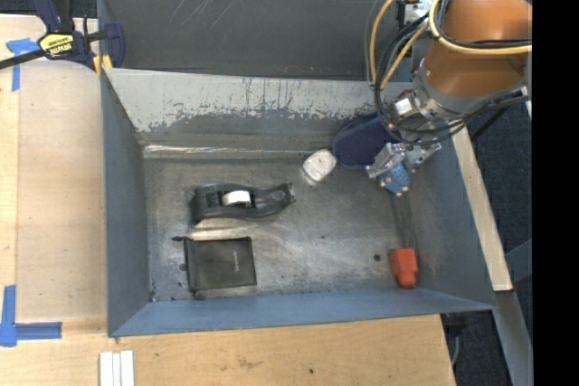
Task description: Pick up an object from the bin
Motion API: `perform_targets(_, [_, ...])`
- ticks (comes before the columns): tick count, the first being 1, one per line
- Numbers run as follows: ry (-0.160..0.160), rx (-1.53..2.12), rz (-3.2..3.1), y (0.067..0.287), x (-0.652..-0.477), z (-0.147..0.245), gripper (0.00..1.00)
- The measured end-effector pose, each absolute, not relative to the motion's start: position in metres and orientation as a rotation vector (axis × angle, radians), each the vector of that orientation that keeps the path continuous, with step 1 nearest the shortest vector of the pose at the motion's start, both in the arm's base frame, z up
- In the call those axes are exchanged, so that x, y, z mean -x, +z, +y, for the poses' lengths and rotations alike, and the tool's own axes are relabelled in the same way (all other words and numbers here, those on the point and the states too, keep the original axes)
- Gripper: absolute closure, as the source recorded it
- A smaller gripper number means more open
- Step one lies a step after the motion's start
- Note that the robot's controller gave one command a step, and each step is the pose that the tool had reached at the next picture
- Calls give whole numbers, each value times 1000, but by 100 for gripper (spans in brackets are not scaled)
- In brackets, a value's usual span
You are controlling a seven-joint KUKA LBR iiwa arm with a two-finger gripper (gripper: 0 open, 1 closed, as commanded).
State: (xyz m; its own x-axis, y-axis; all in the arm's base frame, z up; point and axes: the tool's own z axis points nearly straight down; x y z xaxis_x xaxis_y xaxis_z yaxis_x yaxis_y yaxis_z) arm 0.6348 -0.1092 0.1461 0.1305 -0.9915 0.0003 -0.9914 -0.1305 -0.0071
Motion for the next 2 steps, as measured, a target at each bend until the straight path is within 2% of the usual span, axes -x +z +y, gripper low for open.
perform_targets(1, [-6,2356,2071,175,-636,-108,100])
perform_targets(2, [-5,2353,2074,193,-637,-108,100])
